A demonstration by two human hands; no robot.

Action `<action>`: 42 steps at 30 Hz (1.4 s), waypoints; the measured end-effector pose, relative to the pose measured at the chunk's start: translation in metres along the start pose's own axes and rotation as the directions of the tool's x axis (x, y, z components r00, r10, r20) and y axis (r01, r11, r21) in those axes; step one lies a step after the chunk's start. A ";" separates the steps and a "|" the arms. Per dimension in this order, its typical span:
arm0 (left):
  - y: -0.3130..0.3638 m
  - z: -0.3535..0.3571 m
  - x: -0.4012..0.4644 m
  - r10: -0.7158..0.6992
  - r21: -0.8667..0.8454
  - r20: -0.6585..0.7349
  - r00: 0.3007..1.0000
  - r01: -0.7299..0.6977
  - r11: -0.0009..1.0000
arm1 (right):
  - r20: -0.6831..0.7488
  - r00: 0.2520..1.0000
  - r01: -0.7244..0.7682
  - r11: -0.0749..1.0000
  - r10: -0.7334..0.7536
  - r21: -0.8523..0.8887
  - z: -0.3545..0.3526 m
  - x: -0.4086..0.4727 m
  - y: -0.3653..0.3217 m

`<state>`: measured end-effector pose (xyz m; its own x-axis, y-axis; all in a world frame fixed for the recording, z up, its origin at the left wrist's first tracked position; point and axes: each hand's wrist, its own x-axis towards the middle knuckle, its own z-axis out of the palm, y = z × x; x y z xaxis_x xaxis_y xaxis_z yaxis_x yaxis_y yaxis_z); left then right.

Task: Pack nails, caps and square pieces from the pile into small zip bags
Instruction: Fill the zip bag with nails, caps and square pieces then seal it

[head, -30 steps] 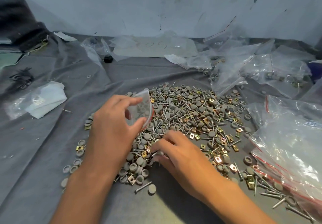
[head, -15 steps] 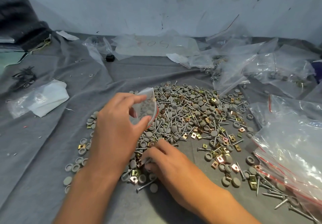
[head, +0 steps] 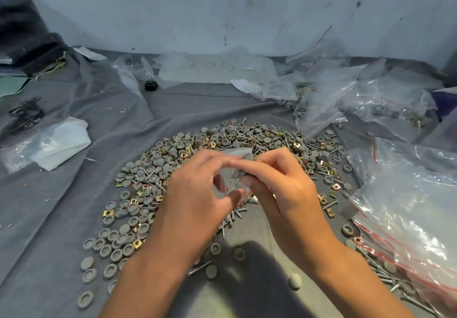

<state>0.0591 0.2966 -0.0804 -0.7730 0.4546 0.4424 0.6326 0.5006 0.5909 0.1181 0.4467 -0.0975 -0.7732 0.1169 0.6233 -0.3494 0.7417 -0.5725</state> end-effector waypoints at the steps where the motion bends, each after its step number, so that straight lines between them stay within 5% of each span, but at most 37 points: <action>1: 0.001 0.001 0.000 -0.002 -0.007 0.000 1.000 0.002 1.000 | 0.010 1.000 0.012 1.000 -0.011 -0.019 0.000 -0.001 0.000; 27: 0.001 -0.001 -0.001 -0.057 -0.035 -0.034 0.998 0.056 0.998 | -0.059 0.996 0.063 0.994 -0.068 -0.089 -0.001 0.000 0.012; 30: -0.002 -0.004 -0.001 -0.075 -0.015 -0.059 0.995 0.074 0.997 | 0.206 0.975 -0.059 0.992 0.081 -0.109 -0.006 -0.007 0.017; 33: -0.006 -0.007 0.001 -0.086 0.023 -0.085 0.993 0.088 0.996 | 0.658 0.725 -0.090 0.975 0.204 -0.203 -0.002 -0.025 0.018; 35: -0.008 -0.008 0.002 -0.096 0.025 -0.096 0.991 0.099 0.995 | 0.750 0.627 -0.015 0.966 0.209 -0.257 0.000 -0.038 0.017; 42: -0.010 -0.011 0.002 -0.097 0.028 -0.105 0.990 0.101 0.995 | 0.662 0.748 0.028 0.995 0.040 -0.092 0.017 -0.043 0.000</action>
<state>0.0502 0.2845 -0.0784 -0.8315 0.3237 0.4515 0.5527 0.5641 0.6134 0.1421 0.4307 -0.1336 -0.9431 -0.3200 0.0904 -0.3205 0.8023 -0.5036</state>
